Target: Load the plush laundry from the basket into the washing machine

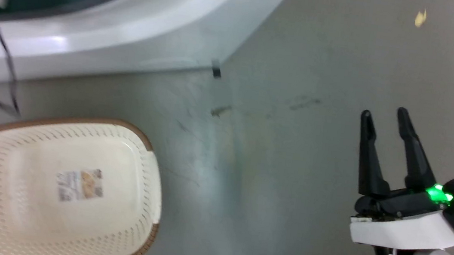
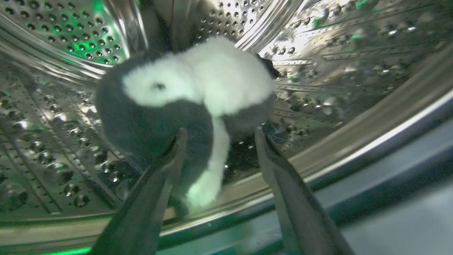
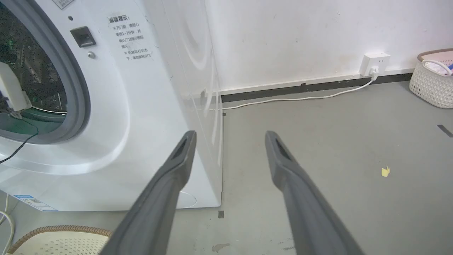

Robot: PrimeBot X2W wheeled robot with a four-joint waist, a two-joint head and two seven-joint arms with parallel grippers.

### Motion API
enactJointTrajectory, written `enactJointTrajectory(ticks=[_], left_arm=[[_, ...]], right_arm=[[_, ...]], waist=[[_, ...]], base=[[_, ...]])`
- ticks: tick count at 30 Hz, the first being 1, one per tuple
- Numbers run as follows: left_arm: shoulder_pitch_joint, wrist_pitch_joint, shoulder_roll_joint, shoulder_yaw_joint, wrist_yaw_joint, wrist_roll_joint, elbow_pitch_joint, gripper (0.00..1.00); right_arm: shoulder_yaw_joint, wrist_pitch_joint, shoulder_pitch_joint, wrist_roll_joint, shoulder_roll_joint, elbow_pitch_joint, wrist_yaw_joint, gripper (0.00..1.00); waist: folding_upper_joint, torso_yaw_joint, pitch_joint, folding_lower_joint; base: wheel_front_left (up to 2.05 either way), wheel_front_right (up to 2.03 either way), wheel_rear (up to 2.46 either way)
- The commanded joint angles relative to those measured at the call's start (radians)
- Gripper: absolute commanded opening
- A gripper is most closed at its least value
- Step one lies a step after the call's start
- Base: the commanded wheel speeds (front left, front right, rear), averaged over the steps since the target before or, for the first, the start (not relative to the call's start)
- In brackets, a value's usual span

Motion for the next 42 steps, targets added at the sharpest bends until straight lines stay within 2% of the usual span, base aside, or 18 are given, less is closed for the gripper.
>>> enactJointTrajectory(ticks=[1, 5, 8, 13, 17, 24, 29, 34, 39, 40, 42], left_arm=[[0.052, -0.043, -0.02, -0.011, -0.004, -0.025, 0.01, 1.0], [0.166, -0.17, -0.071, 0.0, -0.004, -0.09, 0.006, 1.0], [0.284, -0.208, -0.107, 0.029, -0.004, -0.121, -0.046, 1.0], [0.565, -0.211, -0.189, 0.161, 0.053, -0.134, -0.315, 1.0], [0.827, -0.212, -0.275, 0.257, 0.091, -0.101, -0.526, 1.0], [1.14, -0.212, -0.402, 0.338, 0.098, 0.001, -0.763, 1.0], [1.262, -0.212, -0.457, 0.333, 0.077, 0.068, -0.797, 1.0], [1.294, -0.212, -0.467, 0.3, 0.067, 0.141, -0.779, 1.0], [1.292, -0.212, -0.472, 0.302, 0.053, 0.164, -0.765, 1.0], [1.288, -0.206, -0.472, 0.301, 0.055, 0.16, -0.766, 0.0], [1.288, -0.205, -0.473, 0.3, 0.054, 0.16, -0.765, 0.0]], right_arm=[[-0.018, -0.005, 0.008, -0.02, 0.001, 0.007, -0.001, 1.0], [-0.053, -0.005, 0.042, -0.056, 0.001, 0.03, -0.001, 1.0], [-0.069, -0.005, 0.066, -0.102, 0.001, 0.042, -0.001, 1.0], [-0.11, -0.005, 0.109, -0.147, 0.001, 0.037, -0.001, 1.0], [-0.12, -0.005, 0.154, -0.167, 0.001, 0.032, -0.001, 1.0], [-0.116, -0.005, 0.224, -0.168, 0.001, 0.04, -0.001, 1.0], [-0.107, -0.005, 0.264, -0.176, 0.001, 0.051, -0.001, 1.0], [-0.107, -0.005, 0.299, -0.192, 0.001, 0.071, -0.001, 1.0], [-0.104, -0.005, 0.312, -0.185, 0.001, 0.076, -0.001, 1.0], [-0.106, 0.001, 0.297, -0.187, 0.0, 0.074, 0.0, 0.0], [-0.106, 0.001, 0.296, -0.187, 0.0, 0.074, 0.0, 0.0]], waist=[[0.0, 0.054, -0.092, -0.0001], [0.0, 0.112, -0.211, -0.0001], [0.0, 0.148, -0.295, -0.0001], [0.0, 0.215, -0.412, -0.0001], [0.0, 0.261, -0.485, -0.0001], [0.0, 0.317, -0.561, -0.0001], [0.0, 0.34, -0.594, -0.0001], [0.0, 0.35, -0.608, -0.0001], [0.0, 0.346, -0.614, -0.0001], [0.0, 0.347, -0.614, 0.0], [0.0, 0.347, -0.615, -0.0001]], base=[[0.0, 0.0, 0.0], [0.0, 0.0, 0.0], [0.0, 0.0, 0.0], [0.0, 0.0, 0.0], [0.0, 0.0, 0.0], [0.0, 0.0, 0.0], [0.0, 0.0, 0.0], [0.0, 0.0, 0.0], [0.0, 0.0, 0.0], [0.0, 0.0, 0.0], [0.0, 0.0, 0.0]])
